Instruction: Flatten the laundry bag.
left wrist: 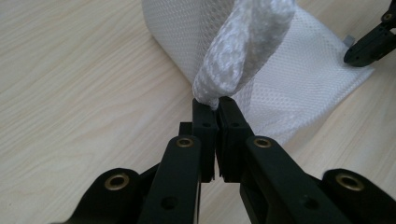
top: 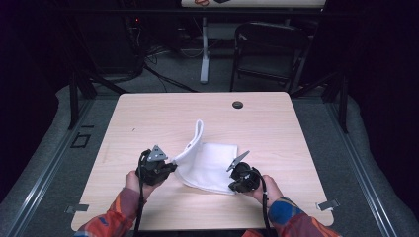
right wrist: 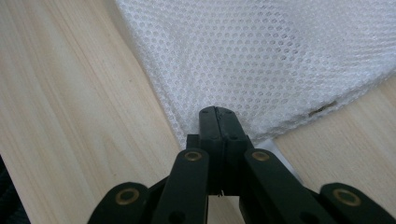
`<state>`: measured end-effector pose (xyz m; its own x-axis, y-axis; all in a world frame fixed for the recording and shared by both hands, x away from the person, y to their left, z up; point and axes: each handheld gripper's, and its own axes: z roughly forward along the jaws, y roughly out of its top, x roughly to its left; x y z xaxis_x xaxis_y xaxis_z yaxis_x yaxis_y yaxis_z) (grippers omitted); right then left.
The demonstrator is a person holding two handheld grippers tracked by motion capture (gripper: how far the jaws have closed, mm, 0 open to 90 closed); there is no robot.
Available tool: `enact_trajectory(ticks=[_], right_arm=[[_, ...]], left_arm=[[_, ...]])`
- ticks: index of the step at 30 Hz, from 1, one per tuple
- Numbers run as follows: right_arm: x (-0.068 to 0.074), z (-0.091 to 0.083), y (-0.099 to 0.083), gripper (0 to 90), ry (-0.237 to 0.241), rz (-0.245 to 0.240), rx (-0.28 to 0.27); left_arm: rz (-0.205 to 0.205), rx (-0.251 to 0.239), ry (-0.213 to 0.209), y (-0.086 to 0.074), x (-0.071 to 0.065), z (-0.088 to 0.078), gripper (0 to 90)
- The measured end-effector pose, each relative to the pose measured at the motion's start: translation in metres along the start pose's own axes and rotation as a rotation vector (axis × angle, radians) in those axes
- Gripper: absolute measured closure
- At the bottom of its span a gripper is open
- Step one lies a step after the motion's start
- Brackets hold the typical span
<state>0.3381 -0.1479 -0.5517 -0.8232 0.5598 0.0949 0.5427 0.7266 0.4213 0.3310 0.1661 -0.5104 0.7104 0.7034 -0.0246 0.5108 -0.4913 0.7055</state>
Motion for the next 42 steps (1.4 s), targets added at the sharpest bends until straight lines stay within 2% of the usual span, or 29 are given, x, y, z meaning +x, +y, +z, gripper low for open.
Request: enact_trajectory(ticks=[2,5,10,14,17,24,25,27,31,32,34,36,40,42], right_arm=[[0.0,0.0,0.0,90.0,0.001,0.005,-0.003],[0.0,0.0,0.0,90.0,-0.002,0.002,0.001],[-0.001,0.0,0.0,90.0,-0.002,0.005,0.005],[-0.003,-0.002,-0.001,90.0,0.0,0.013,0.013],[-0.005,-0.003,-0.002,90.0,-0.003,0.023,0.019],[-0.013,-0.006,-0.007,90.0,-0.004,0.04,0.026],[-0.014,-0.007,-0.007,90.0,-0.006,0.038,0.029],[-0.015,-0.007,-0.01,90.0,0.005,0.039,0.018],[-0.02,-0.011,-0.013,90.0,0.006,0.043,0.04],[-0.02,-0.011,-0.014,90.0,0.008,0.055,0.029],[-0.022,-0.012,-0.015,90.0,0.006,0.049,0.034],[-0.023,-0.013,-0.016,90.0,-0.002,0.044,0.046],[-0.024,-0.014,-0.016,90.0,-0.008,0.043,0.06],[-0.024,-0.015,-0.016,89.4,-0.015,0.051,0.058]], left_arm=[[-0.002,0.008,0.011,-0.002,0.001,-0.001,87.9],[-0.017,0.026,0.011,-0.005,0.003,-0.001,87.9],[-0.019,0.06,-0.001,-0.007,0.005,0.003,88.1],[-0.031,0.084,-0.009,-0.009,0.004,0.005,88.2],[-0.025,0.101,-0.005,-0.01,0.002,0.008,88.2],[-0.021,0.143,-0.033,-0.012,-0.001,0.012,88.2],[-0.017,0.165,-0.052,-0.011,-0.002,0.012,88.2],[-0.001,0.19,-0.058,-0.012,-0.005,0.015,88.1],[0.0,0.21,-0.081,-0.012,-0.006,0.017,87.4],[0.0,0.218,-0.088,-0.012,-0.006,0.017,86.6],[0.004,0.225,-0.115,-0.012,-0.006,0.014,83.6],[0.015,0.234,-0.124,-0.014,-0.007,0.008,77.0],[-0.012,0.228,-0.155,-0.02,-0.002,-0.004,65.2],[-0.025,0.212,-0.157,-0.021,-0.001,-0.01,55.4]])
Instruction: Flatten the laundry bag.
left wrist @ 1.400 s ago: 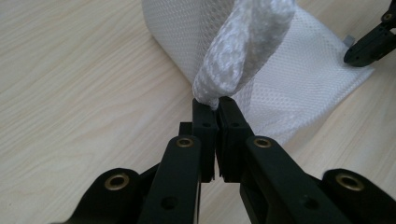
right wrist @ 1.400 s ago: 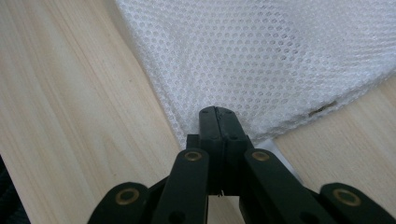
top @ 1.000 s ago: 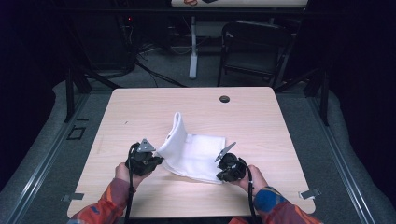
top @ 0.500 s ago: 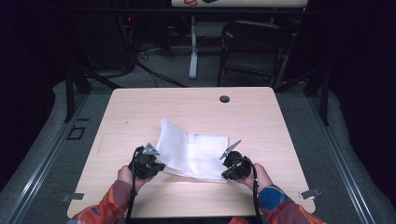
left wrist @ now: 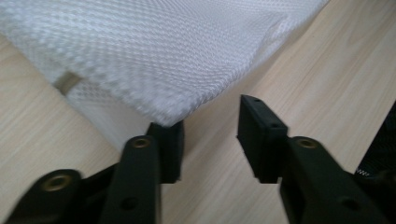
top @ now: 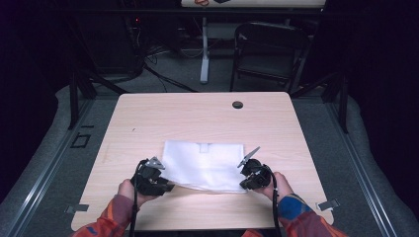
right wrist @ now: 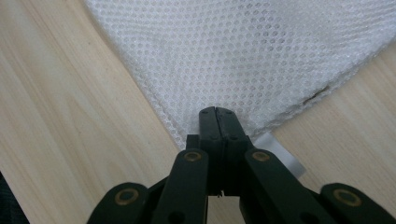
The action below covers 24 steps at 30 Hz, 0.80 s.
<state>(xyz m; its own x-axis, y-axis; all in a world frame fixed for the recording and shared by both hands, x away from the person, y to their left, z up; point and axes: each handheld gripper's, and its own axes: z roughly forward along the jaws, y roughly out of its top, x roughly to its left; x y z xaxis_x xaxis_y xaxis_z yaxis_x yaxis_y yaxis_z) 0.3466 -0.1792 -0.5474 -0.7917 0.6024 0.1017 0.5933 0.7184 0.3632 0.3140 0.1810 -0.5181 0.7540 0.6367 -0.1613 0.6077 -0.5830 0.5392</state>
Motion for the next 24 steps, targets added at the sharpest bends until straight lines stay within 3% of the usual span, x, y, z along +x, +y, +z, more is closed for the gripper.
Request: enact_trajectory(ticks=[8,13,16,19,24], right_arm=[[-0.001,-0.015,-0.003,70.5,0.017,0.025,-0.035],[-0.005,-0.034,-0.007,49.8,0.012,0.06,-0.088],[-0.007,-0.045,-0.011,36.4,-0.002,0.081,-0.116],[-0.007,-0.049,-0.014,28.2,0.0,0.112,-0.138],[-0.005,-0.051,-0.014,14.6,-0.015,0.107,-0.134]], left_arm=[[-0.032,-0.082,0.014,-0.006,0.001,-0.022,31.9],[-0.041,-0.142,0.032,-0.002,0.003,-0.032,19.3],[-0.033,-0.166,0.048,0.003,0.003,-0.035,16.2],[-0.001,-0.163,0.054,0.012,0.0,-0.032,15.6],[0.069,-0.145,0.035,0.031,-0.008,-0.013,15.0]])
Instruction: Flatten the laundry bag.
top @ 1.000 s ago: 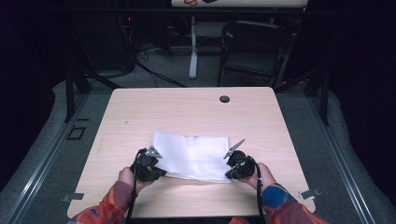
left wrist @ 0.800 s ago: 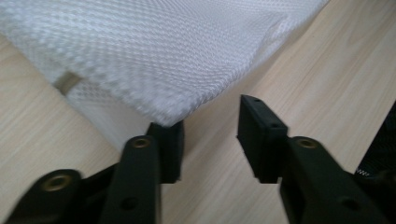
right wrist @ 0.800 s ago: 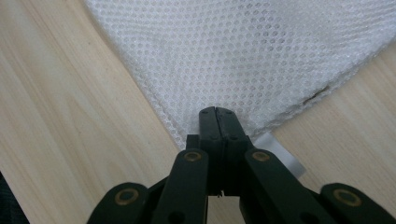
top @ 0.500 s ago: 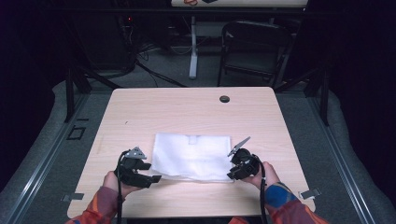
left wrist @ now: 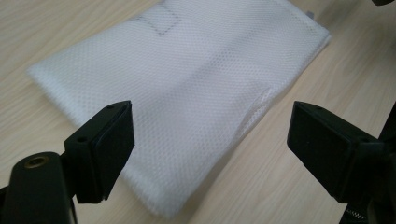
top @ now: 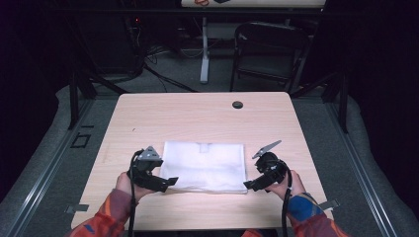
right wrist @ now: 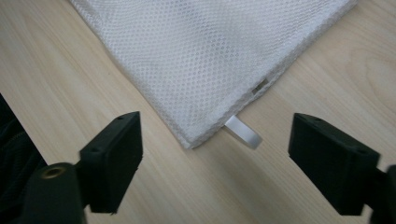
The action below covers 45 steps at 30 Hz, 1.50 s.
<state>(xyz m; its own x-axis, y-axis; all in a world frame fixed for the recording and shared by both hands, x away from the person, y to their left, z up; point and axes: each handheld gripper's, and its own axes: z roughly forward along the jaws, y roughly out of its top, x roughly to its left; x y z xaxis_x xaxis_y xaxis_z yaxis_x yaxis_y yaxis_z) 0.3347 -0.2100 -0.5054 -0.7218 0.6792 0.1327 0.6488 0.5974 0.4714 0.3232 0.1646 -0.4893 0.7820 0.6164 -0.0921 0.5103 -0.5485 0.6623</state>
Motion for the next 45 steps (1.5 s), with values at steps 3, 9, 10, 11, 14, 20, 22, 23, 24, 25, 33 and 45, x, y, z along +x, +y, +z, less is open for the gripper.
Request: enact_trajectory(ticks=[3,9,10,11,14,20,22,23,24,25,33,45], right_arm=[[0.002,-0.001,-0.002,12.4,0.012,0.013,-0.01],[-0.002,-0.003,-0.008,9.7,-0.01,0.021,-0.018],[-0.003,-0.003,-0.008,10.2,-0.01,0.017,-0.008],[-0.004,-0.002,-0.008,10.6,-0.01,0.016,-0.01],[-0.006,0.001,-0.008,12.4,-0.01,0.02,0.003],[-0.011,0.006,-0.007,14.8,0.0,0.045,-0.014],[-0.012,0.005,-0.006,15.0,0.001,0.048,0.003],[-0.012,0.005,-0.006,15.2,0.001,0.047,0.005],[-0.012,0.005,-0.007,15.7,0.001,0.039,0.006],[-0.012,0.005,-0.006,16.4,0.002,0.035,0.015],[-0.011,0.008,-0.006,19.6,0.014,0.055,0.007],[-0.01,0.008,-0.005,21.1,0.024,0.04,0.03]], left_arm=[[0.027,0.026,-0.024,0.008,-0.002,0.018,14.6],[0.092,0.065,-0.045,0.019,-0.006,0.05,14.7],[0.103,0.072,-0.041,0.02,-0.007,0.055,14.8],[0.106,0.081,-0.05,0.022,-0.008,0.06,14.9],[0.137,0.115,-0.061,0.024,-0.015,0.073,15.7],[0.197,0.153,-0.098,0.024,-0.027,0.09,18.0],[0.218,0.167,-0.104,0.024,-0.032,0.096,19.0],[0.233,0.171,-0.11,0.025,-0.035,0.099,19.9],[0.26,0.187,-0.107,0.025,-0.038,0.101,21.1],[0.273,0.19,-0.109,0.025,-0.041,0.104,21.9],[0.339,0.229,-0.117,0.025,-0.046,0.115,49.4],[0.326,0.199,-0.167,0.022,-0.041,0.114,77.2]])
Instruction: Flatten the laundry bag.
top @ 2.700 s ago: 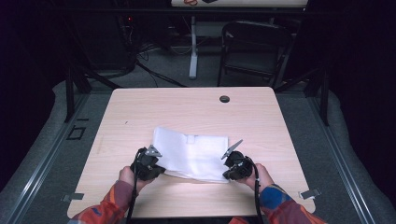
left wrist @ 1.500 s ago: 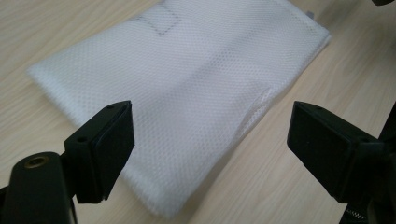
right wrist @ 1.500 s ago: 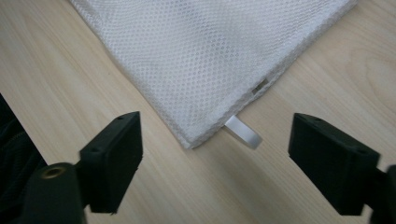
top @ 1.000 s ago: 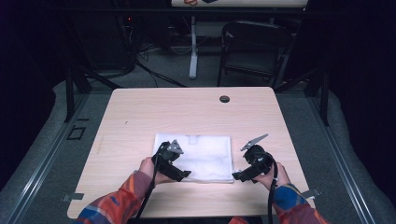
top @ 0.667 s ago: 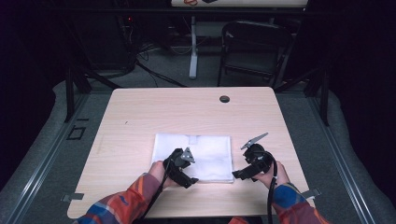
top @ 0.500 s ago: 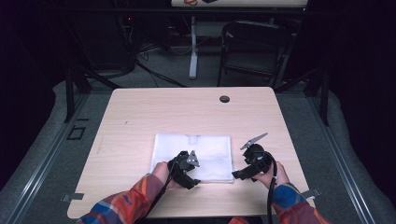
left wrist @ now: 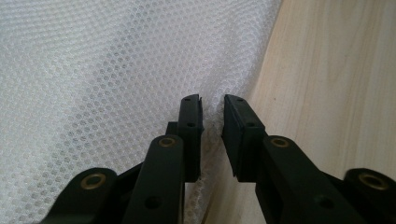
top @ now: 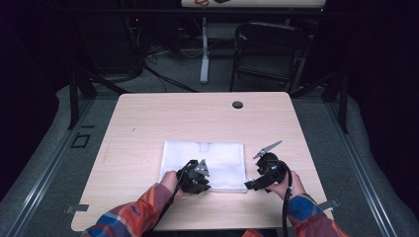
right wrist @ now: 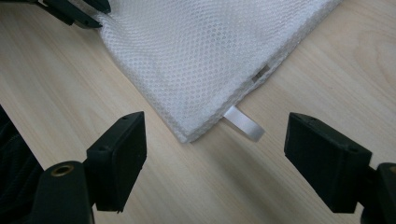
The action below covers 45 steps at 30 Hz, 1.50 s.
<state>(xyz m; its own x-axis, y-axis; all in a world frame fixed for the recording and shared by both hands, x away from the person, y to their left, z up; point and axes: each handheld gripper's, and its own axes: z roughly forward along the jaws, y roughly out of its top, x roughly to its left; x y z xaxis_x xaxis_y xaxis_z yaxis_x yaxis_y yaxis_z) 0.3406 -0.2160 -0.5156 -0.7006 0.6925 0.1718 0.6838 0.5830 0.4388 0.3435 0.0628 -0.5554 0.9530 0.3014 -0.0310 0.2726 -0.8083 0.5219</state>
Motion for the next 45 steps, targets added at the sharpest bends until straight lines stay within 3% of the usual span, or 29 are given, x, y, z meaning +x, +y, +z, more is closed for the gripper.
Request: enact_trajectory(ticks=[8,11,13,18,21,24,27,32,39,42,45], right_arm=[[0.008,-0.001,0.002,23.8,-0.01,-0.023,-0.029],[0.015,-0.001,0.003,30.4,-0.003,-0.027,-0.055],[0.019,-0.002,0.005,33.7,0.006,-0.062,-0.048],[0.036,0.0,0.009,49.6,0.012,-0.124,-0.059],[0.047,0.004,0.013,64.0,0.014,-0.182,-0.057],[0.058,0.012,0.017,79.8,0.005,-0.235,-0.061],[0.065,0.023,0.022,89.5,-0.007,-0.274,-0.048],[0.066,0.041,0.026,90.0,-0.037,-0.314,-0.015],[0.08,0.056,0.031,90.0,-0.03,-0.375,-0.038],[0.08,0.061,0.034,90.0,-0.062,-0.364,-0.05],[0.072,0.066,0.035,90.0,-0.101,-0.343,-0.036]], left_arm=[[-0.011,-0.018,0.016,0.002,0.001,-0.005,86.9],[-0.024,-0.024,0.02,0.002,0.001,-0.006,87.5],[-0.043,-0.029,0.022,0.003,0.002,-0.006,87.9],[-0.063,-0.05,0.033,0.003,0.004,-0.011,88.4],[-0.071,-0.064,0.043,0.004,0.005,-0.014,88.5],[-0.075,-0.07,0.053,0.004,0.006,-0.015,88.7],[-0.082,-0.078,0.058,0.004,0.006,-0.016,88.7],[-0.108,-0.084,0.053,0.004,0.007,-0.017,88.7],[-0.147,-0.097,0.084,0.005,0.01,-0.021,88.9],[-0.168,-0.124,0.086,0.006,0.012,-0.024,89.0],[-0.164,-0.131,0.087,0.006,0.012,-0.025,89.0]])
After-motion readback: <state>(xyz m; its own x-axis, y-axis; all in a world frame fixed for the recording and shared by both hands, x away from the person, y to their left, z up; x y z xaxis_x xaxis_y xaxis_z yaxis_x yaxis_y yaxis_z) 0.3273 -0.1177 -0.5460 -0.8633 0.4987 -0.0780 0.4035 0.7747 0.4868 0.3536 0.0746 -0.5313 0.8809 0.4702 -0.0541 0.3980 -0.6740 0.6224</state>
